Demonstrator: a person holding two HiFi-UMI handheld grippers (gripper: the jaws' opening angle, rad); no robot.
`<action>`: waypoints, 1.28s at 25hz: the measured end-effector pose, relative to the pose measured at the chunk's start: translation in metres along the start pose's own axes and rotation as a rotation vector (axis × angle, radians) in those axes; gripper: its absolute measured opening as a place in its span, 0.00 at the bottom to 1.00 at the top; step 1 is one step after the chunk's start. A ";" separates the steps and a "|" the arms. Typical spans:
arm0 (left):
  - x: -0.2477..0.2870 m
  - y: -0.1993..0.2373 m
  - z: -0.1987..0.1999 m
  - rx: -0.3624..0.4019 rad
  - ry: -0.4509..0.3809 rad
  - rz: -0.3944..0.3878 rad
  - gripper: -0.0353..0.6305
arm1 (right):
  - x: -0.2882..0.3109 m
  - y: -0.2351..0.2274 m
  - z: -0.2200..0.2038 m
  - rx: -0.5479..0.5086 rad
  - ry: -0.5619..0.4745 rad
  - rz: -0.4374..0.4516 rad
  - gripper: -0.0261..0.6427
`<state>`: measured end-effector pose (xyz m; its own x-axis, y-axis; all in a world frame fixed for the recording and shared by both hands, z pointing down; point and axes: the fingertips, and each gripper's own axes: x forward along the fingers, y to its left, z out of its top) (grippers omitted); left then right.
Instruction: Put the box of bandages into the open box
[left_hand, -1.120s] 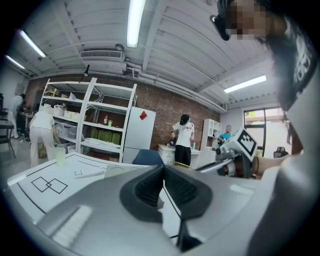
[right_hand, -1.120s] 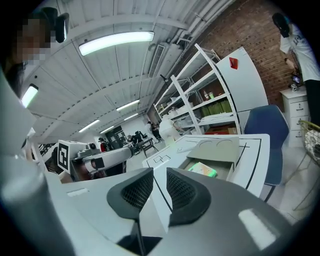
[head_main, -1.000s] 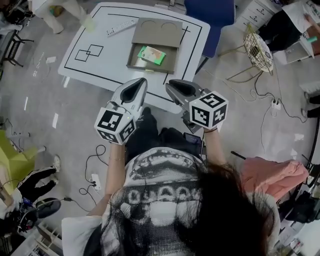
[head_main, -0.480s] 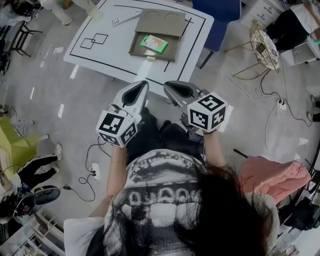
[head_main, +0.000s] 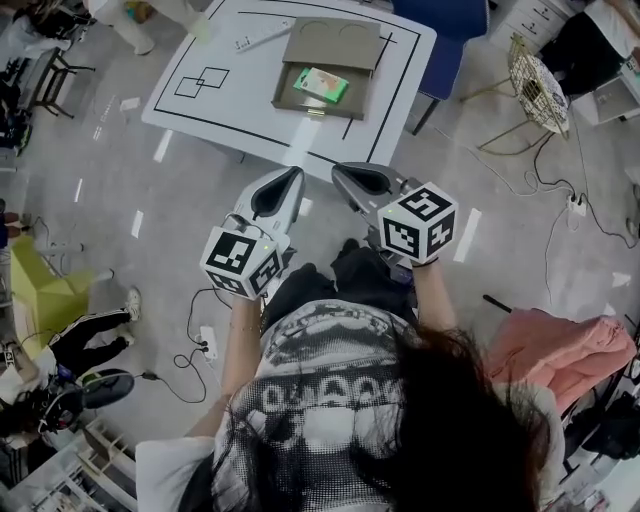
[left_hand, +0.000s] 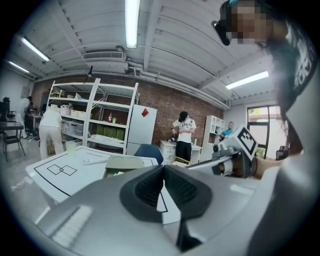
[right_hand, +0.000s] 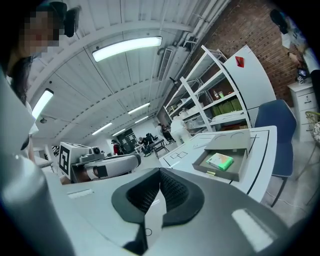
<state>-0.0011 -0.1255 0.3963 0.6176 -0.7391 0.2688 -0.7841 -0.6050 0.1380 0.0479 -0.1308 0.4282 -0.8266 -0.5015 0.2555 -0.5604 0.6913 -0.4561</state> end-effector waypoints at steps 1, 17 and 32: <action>-0.004 0.001 -0.001 0.000 0.002 -0.003 0.05 | 0.002 0.003 0.000 0.001 -0.002 -0.002 0.04; -0.113 0.024 -0.024 0.001 -0.015 -0.056 0.05 | 0.037 0.105 -0.038 -0.007 0.006 -0.060 0.04; -0.176 0.012 -0.050 0.001 -0.027 -0.136 0.05 | 0.037 0.165 -0.077 -0.002 0.004 -0.124 0.04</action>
<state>-0.1221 0.0124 0.3977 0.7198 -0.6577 0.2220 -0.6928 -0.7007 0.1706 -0.0791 0.0049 0.4283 -0.7509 -0.5811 0.3138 -0.6588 0.6251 -0.4186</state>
